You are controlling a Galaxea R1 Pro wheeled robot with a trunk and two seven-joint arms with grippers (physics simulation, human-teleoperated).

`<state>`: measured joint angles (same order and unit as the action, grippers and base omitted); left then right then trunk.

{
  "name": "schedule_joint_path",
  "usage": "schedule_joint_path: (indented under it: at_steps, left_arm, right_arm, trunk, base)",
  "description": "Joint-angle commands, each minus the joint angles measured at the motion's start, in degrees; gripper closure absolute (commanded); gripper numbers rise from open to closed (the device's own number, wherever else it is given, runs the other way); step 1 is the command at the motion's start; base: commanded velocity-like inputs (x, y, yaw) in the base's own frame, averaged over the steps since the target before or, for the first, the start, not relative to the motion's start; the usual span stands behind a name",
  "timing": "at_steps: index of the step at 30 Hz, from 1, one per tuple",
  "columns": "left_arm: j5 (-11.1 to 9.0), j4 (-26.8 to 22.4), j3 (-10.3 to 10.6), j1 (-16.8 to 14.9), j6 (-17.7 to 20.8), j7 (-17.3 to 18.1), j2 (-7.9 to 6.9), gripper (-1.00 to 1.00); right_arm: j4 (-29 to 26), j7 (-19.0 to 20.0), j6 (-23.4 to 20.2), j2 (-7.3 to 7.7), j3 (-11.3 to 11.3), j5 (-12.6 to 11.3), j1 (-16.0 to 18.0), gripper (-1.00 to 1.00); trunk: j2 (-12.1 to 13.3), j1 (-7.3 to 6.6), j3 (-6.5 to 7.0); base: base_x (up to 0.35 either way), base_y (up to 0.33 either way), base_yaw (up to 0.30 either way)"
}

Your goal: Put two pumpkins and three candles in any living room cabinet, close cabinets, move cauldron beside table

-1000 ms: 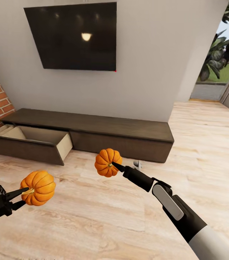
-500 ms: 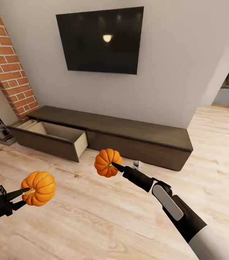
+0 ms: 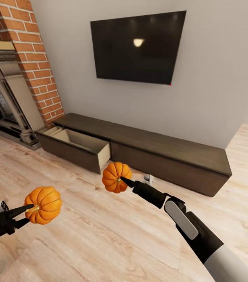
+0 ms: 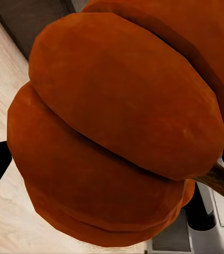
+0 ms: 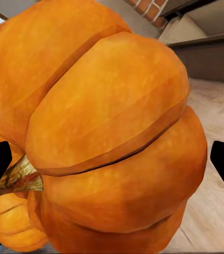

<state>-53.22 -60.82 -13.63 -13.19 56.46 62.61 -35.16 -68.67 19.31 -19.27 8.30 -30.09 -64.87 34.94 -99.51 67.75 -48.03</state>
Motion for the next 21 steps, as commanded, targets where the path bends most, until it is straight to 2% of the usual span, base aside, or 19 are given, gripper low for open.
schedule_joint_path:
  at_steps: [1, 11, 21]
  left_arm:
    - [-0.5, 0.0, 0.0, -0.1, 0.5, 0.1, 0.00, 1.00]
    - [-0.5, 0.0, 0.0, -0.1, 0.5, 0.1, 0.00, 1.00]
    - [-0.4, 0.0, 0.0, -0.1, 0.5, 0.1, 0.00, 1.00]
  right_arm:
    - [-0.1, 0.1, -0.2, 0.05, 0.0, -0.3, 0.0, 1.00]
    - [-0.1, 0.2, -0.2, 0.05, 0.0, 0.6, 0.0, 1.00]
    - [-0.1, 0.2, -0.2, 0.05, 0.0, 0.6, 0.0, 1.00]
  trunk:
    - [0.4, -0.23, 0.14]
    - [4.4, -2.43, 1.94]
    - [4.4, -2.43, 1.94]
  base:
    - [0.000, 0.000, 0.291]
    - [0.000, 0.000, 0.291]
    - [0.000, 0.000, 0.291]
